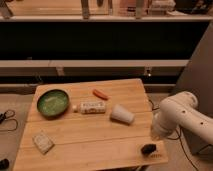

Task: Knock the eraser over

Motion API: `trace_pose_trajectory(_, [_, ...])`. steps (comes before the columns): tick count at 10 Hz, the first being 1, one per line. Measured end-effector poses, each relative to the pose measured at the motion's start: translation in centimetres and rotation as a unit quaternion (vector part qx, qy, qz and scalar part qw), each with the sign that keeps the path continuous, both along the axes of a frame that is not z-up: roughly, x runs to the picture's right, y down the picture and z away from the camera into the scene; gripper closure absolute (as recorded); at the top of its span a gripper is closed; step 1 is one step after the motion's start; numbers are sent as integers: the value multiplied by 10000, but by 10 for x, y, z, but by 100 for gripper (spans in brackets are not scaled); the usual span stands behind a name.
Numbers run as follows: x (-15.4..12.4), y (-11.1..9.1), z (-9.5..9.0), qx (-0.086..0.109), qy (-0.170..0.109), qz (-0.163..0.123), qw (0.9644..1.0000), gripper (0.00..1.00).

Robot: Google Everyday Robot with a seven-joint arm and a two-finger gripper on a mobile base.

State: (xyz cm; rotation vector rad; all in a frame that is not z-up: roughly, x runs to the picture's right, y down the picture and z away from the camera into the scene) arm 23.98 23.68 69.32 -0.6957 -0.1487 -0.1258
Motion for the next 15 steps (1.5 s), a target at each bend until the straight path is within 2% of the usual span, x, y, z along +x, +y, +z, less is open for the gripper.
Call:
trace_pose_trajectory(1, [-2, 6, -1, -35, 4, -33, 10000, 99])
trace_pose_trajectory(6, [-16, 27, -1, -132, -170, -155, 9996, 99])
trace_pose_trajectory(7, [-34, 38, -8, -112, -337, -333, 9988, 99])
trace_pose_trajectory(8, [-43, 43, -9, -82, -378, -417, 9984, 99])
trace_pose_trajectory(10, [-56, 42, -3, -50, -466, -510, 9976, 99])
trace_pose_trajectory(13, [-97, 48, -7, 37, -702, -746, 9947, 99])
trace_pose_trajectory(15, [-114, 51, -8, 100, -839, -902, 9923, 99])
